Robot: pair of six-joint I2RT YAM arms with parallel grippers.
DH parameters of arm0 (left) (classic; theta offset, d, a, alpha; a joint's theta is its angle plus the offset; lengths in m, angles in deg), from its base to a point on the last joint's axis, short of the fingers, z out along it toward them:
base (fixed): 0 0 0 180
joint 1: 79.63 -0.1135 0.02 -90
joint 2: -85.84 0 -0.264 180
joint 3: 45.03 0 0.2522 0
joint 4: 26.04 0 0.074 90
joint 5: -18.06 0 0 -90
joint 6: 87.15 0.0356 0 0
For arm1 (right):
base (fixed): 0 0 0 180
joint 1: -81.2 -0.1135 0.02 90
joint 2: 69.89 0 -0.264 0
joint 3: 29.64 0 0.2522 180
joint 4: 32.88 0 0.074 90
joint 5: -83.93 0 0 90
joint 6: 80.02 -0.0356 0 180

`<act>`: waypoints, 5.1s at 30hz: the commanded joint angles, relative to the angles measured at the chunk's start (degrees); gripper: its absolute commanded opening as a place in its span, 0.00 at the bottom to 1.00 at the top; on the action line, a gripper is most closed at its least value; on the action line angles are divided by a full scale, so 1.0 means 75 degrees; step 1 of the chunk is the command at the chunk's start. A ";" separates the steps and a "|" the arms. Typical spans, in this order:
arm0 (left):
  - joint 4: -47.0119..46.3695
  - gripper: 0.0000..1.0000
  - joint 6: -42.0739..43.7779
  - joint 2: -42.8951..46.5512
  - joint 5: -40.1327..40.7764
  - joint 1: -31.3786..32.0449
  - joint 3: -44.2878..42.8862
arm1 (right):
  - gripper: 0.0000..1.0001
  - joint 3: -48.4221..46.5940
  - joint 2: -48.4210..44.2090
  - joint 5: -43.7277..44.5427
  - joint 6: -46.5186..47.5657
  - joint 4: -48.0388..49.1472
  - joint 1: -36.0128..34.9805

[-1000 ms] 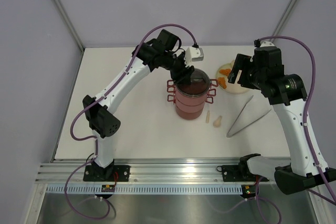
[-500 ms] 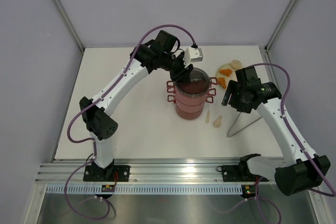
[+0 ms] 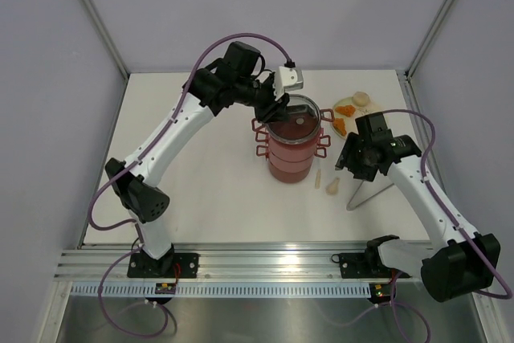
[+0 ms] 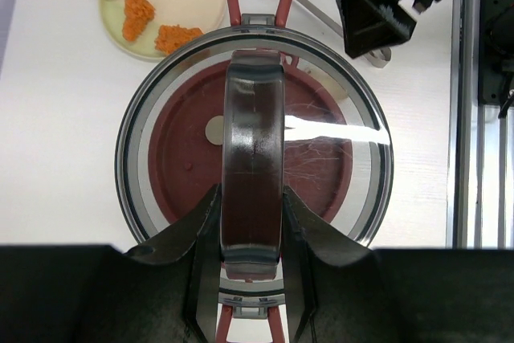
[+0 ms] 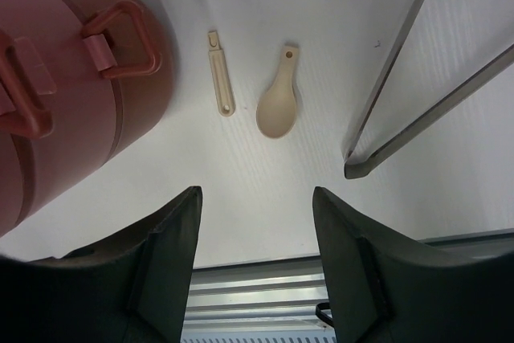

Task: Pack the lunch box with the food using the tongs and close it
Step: Pick up the box lid from the packing box, then pick up the utensils from the center of the board, then place the utensils in the packing box, then pick up the utensils from the center of the board.

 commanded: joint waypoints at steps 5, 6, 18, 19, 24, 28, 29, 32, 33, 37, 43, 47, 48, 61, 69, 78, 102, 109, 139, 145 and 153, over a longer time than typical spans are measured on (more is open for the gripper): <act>-0.1281 0.00 -0.0665 0.0780 -0.1103 -0.0553 0.0406 | 0.62 0.0769 0.0133 -0.0251 -0.0353 0.0747 0.0029; -0.1374 0.00 -0.0863 0.0839 -0.1256 -0.0647 0.0546 | 0.61 0.0852 0.0156 -0.0239 -0.0400 0.0805 0.0017; -0.1633 0.00 -0.1017 0.1167 -0.1176 -0.0894 0.0969 | 0.63 0.1404 0.1536 -0.0216 -0.0600 0.2069 0.0029; -0.1691 0.00 -0.1017 0.1214 -0.1175 -0.0894 0.1062 | 0.64 0.1392 0.1702 -0.0181 -0.0588 0.2187 0.0029; -0.1633 0.00 -0.0936 0.1401 -0.1058 -0.0964 0.1216 | 0.67 0.1216 0.2720 0.0123 -0.0611 0.2703 0.0029; -0.1539 0.00 -0.0865 0.1484 -0.0988 -0.1058 0.1239 | 0.66 0.1169 0.3191 0.0358 -0.0588 0.2985 0.0029; -0.1551 0.00 -0.0865 0.1507 -0.0988 -0.1081 0.1251 | 0.65 0.1169 0.3296 0.0382 -0.0588 0.3032 0.0017; -0.1540 0.00 -0.0877 0.1531 -0.0999 -0.1128 0.1251 | 0.58 0.1180 0.3660 0.0476 -0.0600 0.3149 0.0017; -0.1551 0.00 -0.0877 0.1531 -0.0988 -0.1152 0.1251 | 0.55 0.1192 0.3765 0.0534 -0.0611 0.3184 0.0029; -0.1539 0.00 -0.0853 0.1531 -0.0976 -0.1175 0.1263 | 0.36 0.1251 0.3603 0.0698 -0.0658 0.3138 0.0029; -0.1575 0.00 -0.0877 0.1519 -0.0988 -0.1199 0.1274 | 0.05 0.1239 0.2901 0.1283 -0.0682 0.2553 0.0029; -0.1633 0.00 -0.0912 0.1542 -0.0976 -0.1245 0.1286 | 0.00 0.1169 0.2150 0.1647 -0.0670 0.1979 0.0029; -0.1691 0.00 -0.0993 0.1566 -0.1034 -0.1304 0.1298 | 0.00 0.1099 0.1801 0.1810 -0.0601 0.1757 0.0029; -0.2371 0.00 -0.1497 0.1976 -0.1327 -0.1749 0.1742 | 0.00 -0.2332 0.0554 0.1825 0.0349 -0.0202 0.0005; -0.3472 0.00 -0.2540 0.2527 -0.0683 -0.2124 0.2188 | 0.00 -0.4911 0.2053 0.0945 0.0560 0.0032 -0.0743; -0.4434 0.00 -0.3326 0.2925 -0.0402 -0.2441 0.2833 | 0.00 -0.5909 0.3449 0.0676 0.0572 0.0384 -0.2104; -0.4340 0.00 -0.3443 0.2808 -0.0390 -0.2511 0.2821 | 0.49 -0.5898 0.3790 0.0112 0.0724 0.0783 -0.2538; -0.4305 0.00 -0.3560 0.2610 -0.0437 -0.2511 0.2540 | 0.51 -0.5547 0.2655 0.0930 0.0677 0.0923 -0.2538; -0.4082 0.00 -0.3795 0.2410 -0.0086 -0.2511 0.2118 | 0.53 0.2106 0.1770 0.1519 -0.0648 0.4402 -0.2268; -0.4012 0.00 -0.3748 0.2456 -0.0050 -0.2511 0.2118 | 0.51 0.2130 0.2861 0.1543 -0.0495 0.5129 -0.2256; -0.3965 0.00 -0.3689 0.2503 -0.0003 -0.2523 0.2142 | 0.34 0.2259 0.3087 0.1788 -0.0646 0.5154 -0.2268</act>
